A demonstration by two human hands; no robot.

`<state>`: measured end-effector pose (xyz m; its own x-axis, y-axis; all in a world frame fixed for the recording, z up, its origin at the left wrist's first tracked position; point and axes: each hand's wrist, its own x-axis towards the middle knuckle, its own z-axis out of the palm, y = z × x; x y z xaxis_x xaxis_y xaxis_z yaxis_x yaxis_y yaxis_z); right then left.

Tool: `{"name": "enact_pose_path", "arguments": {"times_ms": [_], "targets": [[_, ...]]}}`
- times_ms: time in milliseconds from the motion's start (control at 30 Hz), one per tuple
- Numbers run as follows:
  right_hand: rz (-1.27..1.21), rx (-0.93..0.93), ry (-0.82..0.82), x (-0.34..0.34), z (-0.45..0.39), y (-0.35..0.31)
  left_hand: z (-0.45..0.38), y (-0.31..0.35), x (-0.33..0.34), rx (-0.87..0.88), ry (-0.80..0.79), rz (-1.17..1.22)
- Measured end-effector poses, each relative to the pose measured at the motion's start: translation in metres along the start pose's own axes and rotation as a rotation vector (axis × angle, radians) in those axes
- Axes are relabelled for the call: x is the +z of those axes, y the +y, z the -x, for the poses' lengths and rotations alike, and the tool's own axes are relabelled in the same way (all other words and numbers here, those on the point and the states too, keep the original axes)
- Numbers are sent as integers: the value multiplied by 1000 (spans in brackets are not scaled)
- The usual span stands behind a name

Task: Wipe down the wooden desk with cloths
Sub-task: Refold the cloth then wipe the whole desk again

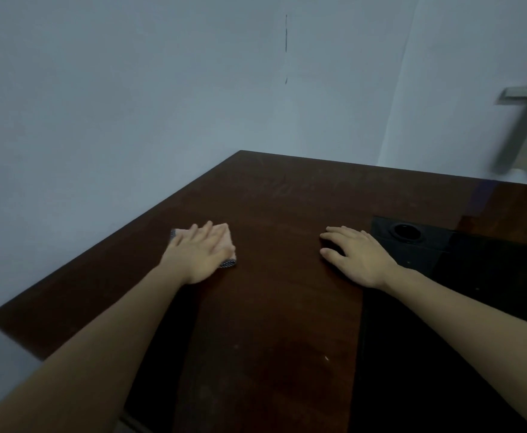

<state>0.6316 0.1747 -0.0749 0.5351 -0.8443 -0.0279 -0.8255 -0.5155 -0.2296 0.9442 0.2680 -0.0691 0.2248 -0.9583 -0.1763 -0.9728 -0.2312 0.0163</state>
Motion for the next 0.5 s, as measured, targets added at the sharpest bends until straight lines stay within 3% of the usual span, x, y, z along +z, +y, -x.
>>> {"name": "enact_pose_path", "arguments": {"times_ms": [133,333,500], "targets": [[39,5,9,0,-14,-9,22,-5,4,59,8,-25],[-18,-105,-15,3,-62,-66,62,15,16,342,4,-42],[-24,-138,-54,14,-74,-79,36,-22,10,285,-2,-63]]}}
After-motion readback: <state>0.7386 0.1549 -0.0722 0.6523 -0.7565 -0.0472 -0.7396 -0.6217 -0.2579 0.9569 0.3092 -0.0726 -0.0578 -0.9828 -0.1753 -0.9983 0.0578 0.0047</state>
